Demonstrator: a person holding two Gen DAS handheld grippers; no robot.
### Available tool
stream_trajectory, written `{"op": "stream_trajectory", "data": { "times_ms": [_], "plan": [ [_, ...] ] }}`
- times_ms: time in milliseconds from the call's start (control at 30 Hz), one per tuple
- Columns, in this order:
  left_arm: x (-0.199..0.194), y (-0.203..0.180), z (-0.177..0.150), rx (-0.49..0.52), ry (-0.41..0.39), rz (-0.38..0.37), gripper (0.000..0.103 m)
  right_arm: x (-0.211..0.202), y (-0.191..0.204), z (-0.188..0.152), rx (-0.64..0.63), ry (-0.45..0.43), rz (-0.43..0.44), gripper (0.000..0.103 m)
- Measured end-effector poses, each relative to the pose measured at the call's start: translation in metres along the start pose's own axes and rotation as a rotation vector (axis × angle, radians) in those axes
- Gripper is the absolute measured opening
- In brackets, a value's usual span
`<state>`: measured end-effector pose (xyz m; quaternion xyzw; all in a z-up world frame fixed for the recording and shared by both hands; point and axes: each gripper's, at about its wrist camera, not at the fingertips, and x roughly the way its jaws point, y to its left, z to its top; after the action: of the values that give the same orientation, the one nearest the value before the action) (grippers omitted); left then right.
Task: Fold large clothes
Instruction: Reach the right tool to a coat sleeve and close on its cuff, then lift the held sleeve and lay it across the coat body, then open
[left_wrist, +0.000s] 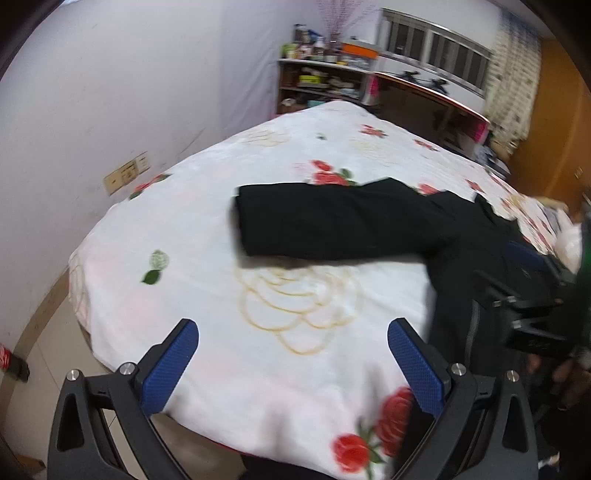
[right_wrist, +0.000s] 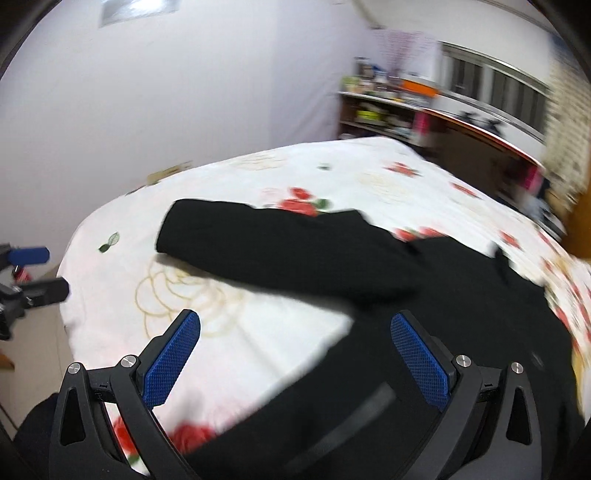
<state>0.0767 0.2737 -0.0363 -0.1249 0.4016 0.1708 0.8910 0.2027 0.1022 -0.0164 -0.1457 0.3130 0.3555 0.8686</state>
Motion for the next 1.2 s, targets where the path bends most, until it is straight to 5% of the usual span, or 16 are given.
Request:
{"op": "stream_trajectory", "data": {
  "times_ms": [367, 667, 700, 767, 967, 1200],
  "plan": [
    [0.044, 0.077, 0.012, -0.139, 0.020, 0.077, 0.103, 0.164, 0.088, 0.025, -0.273, 0.091, 0.143, 0.103],
    [0.065, 0.100, 0.005, -0.186, 0.050, 0.105, 0.103, 0.204, 0.138, 0.027, -0.402, 0.046, 0.153, 0.101],
    [0.066, 0.102, 0.005, -0.192, 0.053, 0.101, 0.103, 0.208, 0.143, 0.028, -0.407, 0.040, 0.156, 0.098],
    [0.069, 0.105, 0.004, -0.207, 0.061, 0.102, 0.103, 0.215, 0.151, 0.033, -0.416, 0.037, 0.136, 0.074],
    [0.073, 0.098, 0.016, -0.181, 0.043, 0.096, 0.103, 0.208, 0.138, 0.052, -0.309, -0.004, 0.116, 0.037],
    [0.073, 0.066, 0.035, -0.137, -0.019, 0.048, 0.103, 0.173, 0.108, 0.077, -0.207, -0.059, 0.095, 0.025]
  ]
}}
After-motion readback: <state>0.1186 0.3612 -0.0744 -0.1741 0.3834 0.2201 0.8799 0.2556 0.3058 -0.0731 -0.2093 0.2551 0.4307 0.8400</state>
